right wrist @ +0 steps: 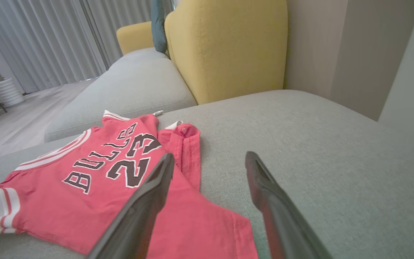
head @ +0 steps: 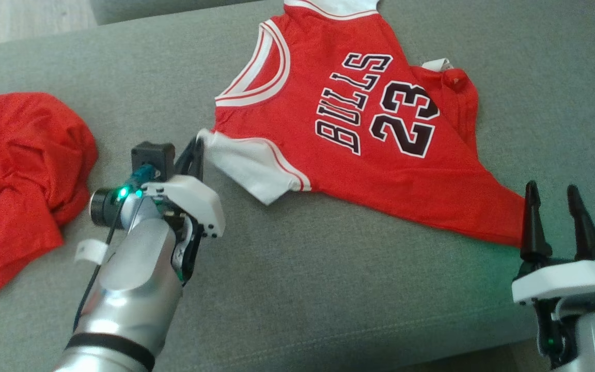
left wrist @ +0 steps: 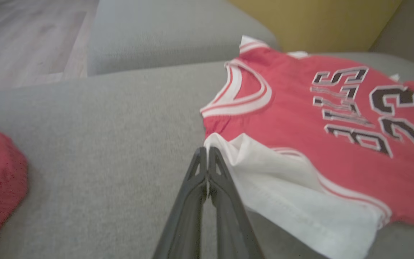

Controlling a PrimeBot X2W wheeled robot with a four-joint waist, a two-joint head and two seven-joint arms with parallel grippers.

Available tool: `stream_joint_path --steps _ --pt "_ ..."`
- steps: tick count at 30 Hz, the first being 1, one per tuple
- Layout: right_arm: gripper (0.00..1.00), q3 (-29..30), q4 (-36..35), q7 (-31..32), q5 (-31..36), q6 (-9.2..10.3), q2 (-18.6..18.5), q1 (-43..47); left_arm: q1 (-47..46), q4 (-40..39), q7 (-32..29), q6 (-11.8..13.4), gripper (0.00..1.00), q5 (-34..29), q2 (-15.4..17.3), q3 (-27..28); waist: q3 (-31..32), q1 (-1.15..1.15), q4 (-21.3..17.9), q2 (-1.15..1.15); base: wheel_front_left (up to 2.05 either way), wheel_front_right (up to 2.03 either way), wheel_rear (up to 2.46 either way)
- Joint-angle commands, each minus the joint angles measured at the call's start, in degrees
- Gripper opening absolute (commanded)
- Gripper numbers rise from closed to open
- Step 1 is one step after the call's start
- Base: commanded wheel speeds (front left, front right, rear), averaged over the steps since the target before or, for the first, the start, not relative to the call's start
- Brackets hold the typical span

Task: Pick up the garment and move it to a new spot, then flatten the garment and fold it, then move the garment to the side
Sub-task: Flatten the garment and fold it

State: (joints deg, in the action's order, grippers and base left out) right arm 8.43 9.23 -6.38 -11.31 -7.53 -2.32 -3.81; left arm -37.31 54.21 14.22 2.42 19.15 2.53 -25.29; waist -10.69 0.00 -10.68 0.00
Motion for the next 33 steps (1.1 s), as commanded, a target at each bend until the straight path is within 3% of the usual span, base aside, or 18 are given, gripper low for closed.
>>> stream_joint_path --steps 1,8,14,33 --pt "1.00 -0.8 -0.3 0.7 -0.8 0.04 -0.6 0.4 1.2 -6.9 0.8 1.2 0.00 -0.1 1.8 3.2 0.9 0.00 0.7 0.00 0.00 0.00 0.00" --pt "1.00 -0.3 4.9 2.5 -2.3 0.04 -0.6 3.0 7.4 -19.5 0.8 2.8 0.00 -1.3 1.7 5.8 1.8 0.00 2.5 0.00 0.00 0.00 0.00" --pt "1.00 -1.2 10.6 2.4 -5.7 0.04 -0.6 3.0 11.3 -25.3 0.8 3.5 0.00 -2.1 2.1 6.7 2.1 0.00 3.1 0.00 0.00 0.00 0.00" --pt "1.00 -4.6 21.6 -0.3 -12.5 0.04 -0.6 -1.5 14.5 -28.2 0.8 4.3 0.00 -2.4 2.2 6.0 3.2 0.00 4.7 0.00 0.00 0.00 0.00"
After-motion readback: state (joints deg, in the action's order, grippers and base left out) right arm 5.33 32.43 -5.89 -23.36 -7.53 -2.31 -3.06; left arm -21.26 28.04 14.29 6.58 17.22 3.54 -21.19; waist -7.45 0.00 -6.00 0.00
